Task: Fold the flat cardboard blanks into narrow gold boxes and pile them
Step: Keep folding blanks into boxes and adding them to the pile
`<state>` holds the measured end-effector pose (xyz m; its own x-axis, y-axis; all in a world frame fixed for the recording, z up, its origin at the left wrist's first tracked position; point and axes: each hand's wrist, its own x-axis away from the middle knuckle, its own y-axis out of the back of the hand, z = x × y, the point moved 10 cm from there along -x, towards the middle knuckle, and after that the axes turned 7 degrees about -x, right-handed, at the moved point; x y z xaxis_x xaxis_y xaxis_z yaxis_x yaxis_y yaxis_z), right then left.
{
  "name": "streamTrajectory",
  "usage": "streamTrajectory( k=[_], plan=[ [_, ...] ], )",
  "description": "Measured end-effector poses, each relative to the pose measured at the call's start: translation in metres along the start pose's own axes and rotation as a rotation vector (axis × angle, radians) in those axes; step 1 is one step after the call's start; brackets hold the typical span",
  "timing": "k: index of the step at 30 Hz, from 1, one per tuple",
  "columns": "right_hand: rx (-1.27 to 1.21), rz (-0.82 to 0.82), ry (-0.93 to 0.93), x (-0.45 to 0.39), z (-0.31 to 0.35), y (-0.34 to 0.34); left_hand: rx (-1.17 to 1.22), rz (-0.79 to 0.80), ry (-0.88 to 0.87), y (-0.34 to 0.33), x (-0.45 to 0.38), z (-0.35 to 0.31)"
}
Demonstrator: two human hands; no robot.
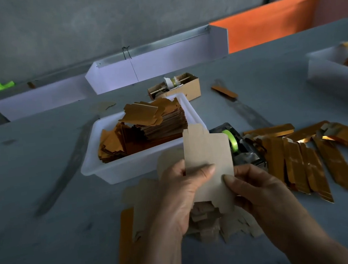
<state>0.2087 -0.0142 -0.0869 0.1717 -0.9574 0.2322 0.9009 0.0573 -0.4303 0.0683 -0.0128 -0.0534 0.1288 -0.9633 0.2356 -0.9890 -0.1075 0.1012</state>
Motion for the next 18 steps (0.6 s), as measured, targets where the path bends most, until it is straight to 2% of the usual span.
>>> streamTrajectory(
  k=[5,8,12,18],
  plan=[
    [0.078,-0.030,0.039,0.002,0.000,0.006,-0.062,-0.071,0.027,0.004,-0.003,0.007],
    [0.324,-0.158,0.191,0.005,0.017,0.016,-0.089,-0.092,0.008,0.004,-0.005,0.007],
    [0.513,-0.197,0.357,0.013,0.033,0.011,-0.118,-0.125,-0.018,0.005,-0.006,0.009],
    [0.587,-0.131,0.517,0.025,0.044,-0.010,-0.116,-0.159,-0.006,0.005,-0.005,0.012]
  ],
)
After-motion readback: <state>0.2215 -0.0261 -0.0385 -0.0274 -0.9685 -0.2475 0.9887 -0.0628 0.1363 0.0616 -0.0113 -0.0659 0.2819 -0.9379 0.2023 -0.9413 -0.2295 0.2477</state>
